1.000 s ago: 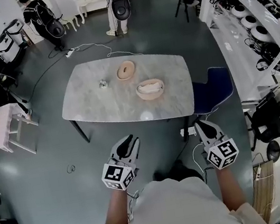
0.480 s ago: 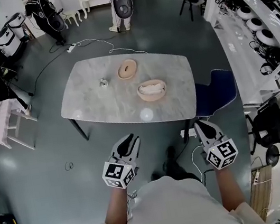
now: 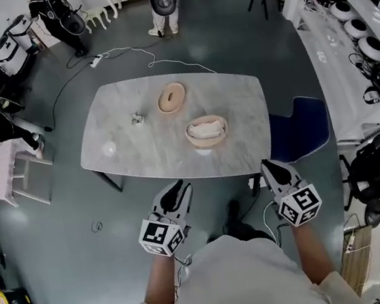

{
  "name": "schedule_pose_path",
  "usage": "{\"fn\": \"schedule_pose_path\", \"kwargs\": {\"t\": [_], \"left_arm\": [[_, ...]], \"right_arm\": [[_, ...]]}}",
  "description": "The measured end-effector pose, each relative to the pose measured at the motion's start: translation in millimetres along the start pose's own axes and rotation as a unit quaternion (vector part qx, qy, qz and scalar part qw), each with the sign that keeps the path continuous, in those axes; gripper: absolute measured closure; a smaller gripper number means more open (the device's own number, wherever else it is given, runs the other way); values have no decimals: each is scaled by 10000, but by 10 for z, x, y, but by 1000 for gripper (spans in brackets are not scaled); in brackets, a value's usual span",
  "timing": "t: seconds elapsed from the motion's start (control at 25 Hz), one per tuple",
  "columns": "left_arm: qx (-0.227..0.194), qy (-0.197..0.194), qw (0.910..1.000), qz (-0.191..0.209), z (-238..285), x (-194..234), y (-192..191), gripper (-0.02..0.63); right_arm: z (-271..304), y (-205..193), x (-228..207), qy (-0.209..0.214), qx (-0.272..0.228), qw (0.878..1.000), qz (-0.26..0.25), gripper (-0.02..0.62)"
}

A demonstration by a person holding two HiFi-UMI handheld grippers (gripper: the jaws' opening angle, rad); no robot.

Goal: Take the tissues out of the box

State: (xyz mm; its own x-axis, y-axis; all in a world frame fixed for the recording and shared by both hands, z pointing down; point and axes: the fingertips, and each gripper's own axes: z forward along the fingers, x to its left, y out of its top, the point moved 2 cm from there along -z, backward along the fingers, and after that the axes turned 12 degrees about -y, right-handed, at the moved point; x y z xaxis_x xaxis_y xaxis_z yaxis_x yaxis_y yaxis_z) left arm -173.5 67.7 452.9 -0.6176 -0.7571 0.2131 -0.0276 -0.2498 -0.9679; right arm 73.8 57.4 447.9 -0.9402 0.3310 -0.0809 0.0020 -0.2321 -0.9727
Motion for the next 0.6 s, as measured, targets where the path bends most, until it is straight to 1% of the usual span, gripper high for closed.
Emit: {"fn": "schedule_pose_path", "kwargs": {"t": [0.2, 0.4, 0.6], "left_arm": [[104, -9, 9999, -37, 468, 281, 71, 509], [233, 88, 9996, -136, 864, 509, 33, 509], [349, 165, 9992, -119, 1196, 640, 58, 509]], "right_arm": [[481, 17, -313, 78, 116, 9999, 13, 557], [833, -68, -635, 170, 301, 9994, 29, 557], [1080, -97, -965, 185, 392, 9985, 340, 557]]}}
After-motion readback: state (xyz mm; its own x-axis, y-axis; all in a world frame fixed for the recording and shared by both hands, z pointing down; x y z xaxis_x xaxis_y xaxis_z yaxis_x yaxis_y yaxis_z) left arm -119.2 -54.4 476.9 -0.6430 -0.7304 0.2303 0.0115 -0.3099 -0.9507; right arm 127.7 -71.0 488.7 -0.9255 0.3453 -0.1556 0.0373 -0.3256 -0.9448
